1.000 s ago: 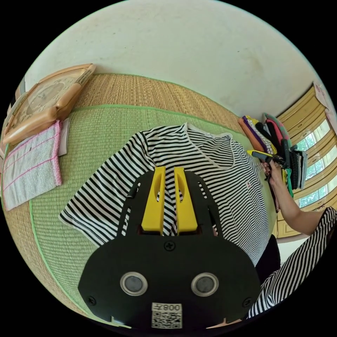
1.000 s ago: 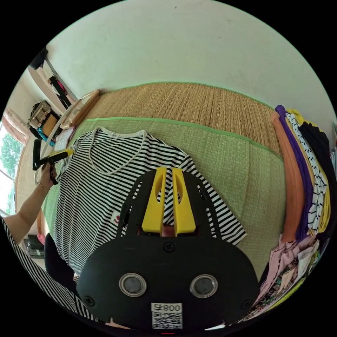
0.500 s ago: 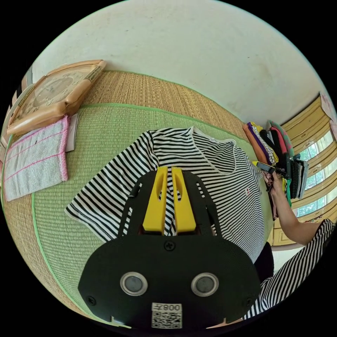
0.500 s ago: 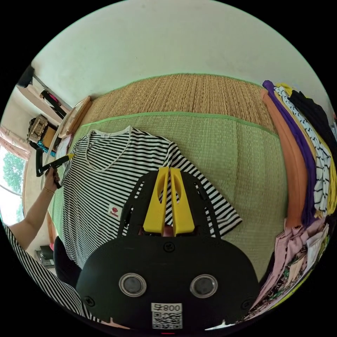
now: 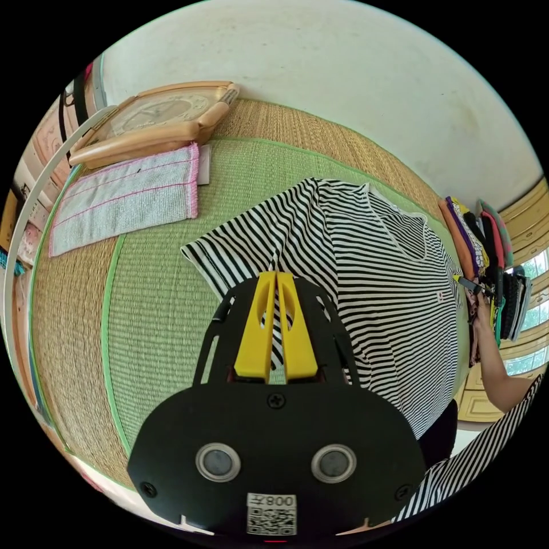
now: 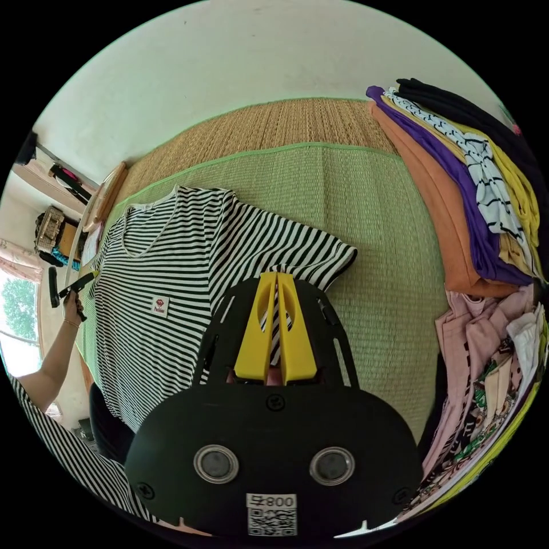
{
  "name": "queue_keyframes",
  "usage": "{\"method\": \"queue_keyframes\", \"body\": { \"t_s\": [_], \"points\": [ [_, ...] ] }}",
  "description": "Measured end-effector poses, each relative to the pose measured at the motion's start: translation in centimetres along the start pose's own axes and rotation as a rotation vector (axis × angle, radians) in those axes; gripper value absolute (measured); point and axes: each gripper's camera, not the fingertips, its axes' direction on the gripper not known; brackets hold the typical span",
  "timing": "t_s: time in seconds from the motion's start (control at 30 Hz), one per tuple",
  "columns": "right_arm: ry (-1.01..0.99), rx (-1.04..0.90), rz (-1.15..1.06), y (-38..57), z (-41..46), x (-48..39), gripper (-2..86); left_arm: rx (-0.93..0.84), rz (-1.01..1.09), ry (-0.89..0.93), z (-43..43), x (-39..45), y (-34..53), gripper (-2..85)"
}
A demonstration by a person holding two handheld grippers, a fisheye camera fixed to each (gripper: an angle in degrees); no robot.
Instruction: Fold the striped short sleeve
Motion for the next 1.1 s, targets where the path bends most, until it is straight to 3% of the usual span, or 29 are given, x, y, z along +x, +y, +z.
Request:
{"method": "queue_keyframes", "body": {
  "t_s": [0.27,0.4,0.57,0.9,1.1],
  "points": [
    [-0.058,0.032,0.020,3.9,-3.5,0.4,0.2,0.054,-0.022,0.143,-1.7,0.3,6.6,0.7],
    [-0.083,0.038,0.008,7.1,-5.3,-0.2,0.3,-0.066,0.020,0.041,-0.3,0.5,9.8,0.3],
    [-0.077,-0.033,0.041,11.1,-5.9,0.8,1.1,-0.014,-0.100,0.072,-1.4,-1.9,12.3,0.3],
    [-0.220,-0.155,0.052,21.0,-7.1,-0.7,5.7,-0.050,-0.082,0.401,-3.2,-1.0,26.0,4.0],
    [-0.269,-0.204,0.101,28.2,-8.8,-0.5,6.4,-0.152,-0.124,0.466,-3.6,0.2,35.7,7.4]
  ]
}}
